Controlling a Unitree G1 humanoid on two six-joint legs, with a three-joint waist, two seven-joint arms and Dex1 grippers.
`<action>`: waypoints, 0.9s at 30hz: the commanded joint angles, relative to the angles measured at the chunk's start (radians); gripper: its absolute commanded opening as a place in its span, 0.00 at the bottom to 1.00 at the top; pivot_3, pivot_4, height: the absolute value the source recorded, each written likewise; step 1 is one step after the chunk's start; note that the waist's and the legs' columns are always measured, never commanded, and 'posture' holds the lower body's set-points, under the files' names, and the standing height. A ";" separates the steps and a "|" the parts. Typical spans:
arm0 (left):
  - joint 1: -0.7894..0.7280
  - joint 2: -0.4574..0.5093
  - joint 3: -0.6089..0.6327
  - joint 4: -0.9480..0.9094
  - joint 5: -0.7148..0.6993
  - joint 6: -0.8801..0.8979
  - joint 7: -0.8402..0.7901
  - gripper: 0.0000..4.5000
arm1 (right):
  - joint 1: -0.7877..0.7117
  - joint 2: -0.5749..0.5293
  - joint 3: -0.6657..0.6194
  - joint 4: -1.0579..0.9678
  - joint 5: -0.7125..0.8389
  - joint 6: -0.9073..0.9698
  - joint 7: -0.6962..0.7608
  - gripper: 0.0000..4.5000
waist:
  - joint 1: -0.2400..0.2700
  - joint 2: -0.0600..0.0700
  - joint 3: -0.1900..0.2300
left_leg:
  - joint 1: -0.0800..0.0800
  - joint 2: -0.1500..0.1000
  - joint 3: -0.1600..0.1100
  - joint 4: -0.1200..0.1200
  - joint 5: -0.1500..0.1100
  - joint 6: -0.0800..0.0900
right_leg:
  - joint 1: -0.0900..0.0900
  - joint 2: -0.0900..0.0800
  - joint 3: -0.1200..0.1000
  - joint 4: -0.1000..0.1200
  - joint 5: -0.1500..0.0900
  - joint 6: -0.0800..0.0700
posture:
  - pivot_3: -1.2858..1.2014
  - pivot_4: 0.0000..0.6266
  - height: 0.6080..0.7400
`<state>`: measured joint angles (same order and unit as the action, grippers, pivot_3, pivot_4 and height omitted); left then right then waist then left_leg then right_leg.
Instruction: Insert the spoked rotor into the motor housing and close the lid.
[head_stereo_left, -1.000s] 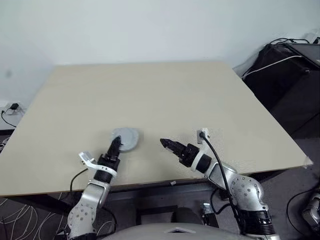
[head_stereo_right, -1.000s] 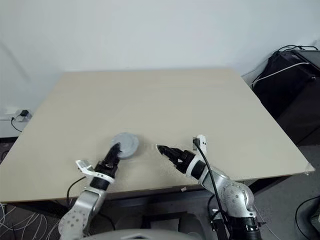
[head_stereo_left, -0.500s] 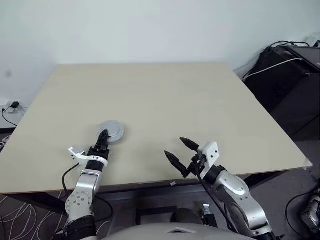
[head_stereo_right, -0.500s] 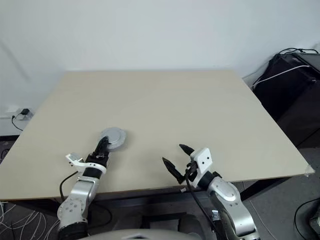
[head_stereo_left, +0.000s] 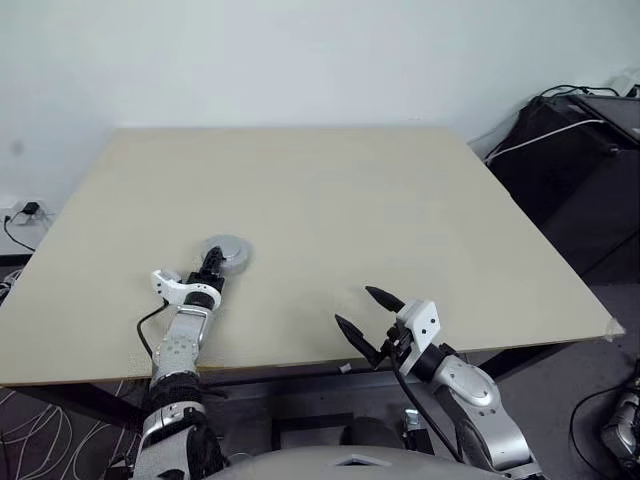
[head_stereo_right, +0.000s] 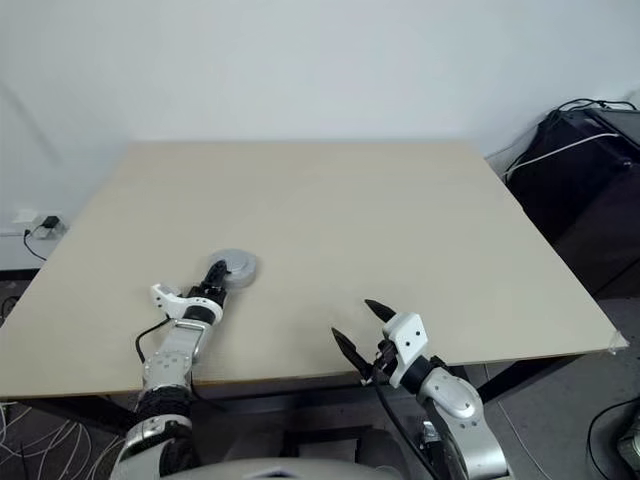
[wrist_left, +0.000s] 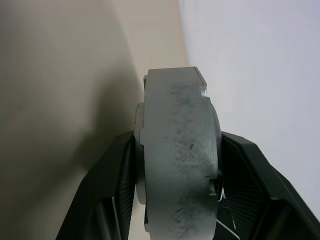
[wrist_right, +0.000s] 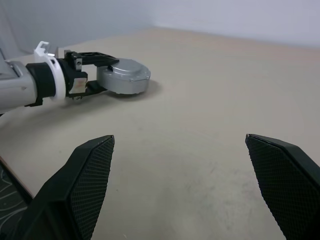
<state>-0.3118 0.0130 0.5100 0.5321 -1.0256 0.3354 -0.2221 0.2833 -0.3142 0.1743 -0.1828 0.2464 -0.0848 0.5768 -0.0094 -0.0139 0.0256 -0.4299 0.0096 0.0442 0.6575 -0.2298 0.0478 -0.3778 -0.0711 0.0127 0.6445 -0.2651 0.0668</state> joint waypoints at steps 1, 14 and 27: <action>-0.103 0.027 0.006 0.047 0.040 -0.031 -0.050 0.47 | -0.003 0.006 -0.022 -0.003 0.003 -0.023 -0.001 1.00 | 0.001 0.000 0.000 | 0.000 0.000 0.000 0.000 0.000 0.000 | 0.000 0.000 0.000 0.000 0.000 0.000 | 0.52 0.00 1.00; -0.245 0.022 0.053 0.253 0.174 -0.115 0.025 0.47 | 0.003 0.028 -0.016 -0.041 0.000 0.036 -0.034 1.00 | 0.002 0.000 0.000 | 0.000 0.000 0.000 0.002 0.001 0.001 | 0.001 0.000 0.000 0.000 0.002 0.001 | 0.52 0.00 1.00; -0.150 0.009 0.052 0.109 0.201 -0.026 0.074 0.99 | -0.006 0.031 -0.016 -0.094 0.008 0.122 -0.045 1.00 | -0.005 0.004 -0.005 | 0.003 0.000 0.001 0.003 0.001 0.001 | 0.002 -0.002 0.001 0.001 0.005 0.000 | 0.52 0.00 1.00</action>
<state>-0.4723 0.0241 0.5687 0.6919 -0.8312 0.2925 -0.1606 0.2922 -0.2838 0.1700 -0.2390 0.2424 0.0341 0.5320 -0.0140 -0.0098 0.0209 -0.4269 0.0102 0.0449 0.6602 -0.2291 0.0490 -0.3757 -0.0735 0.0139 0.6454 -0.2604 0.0667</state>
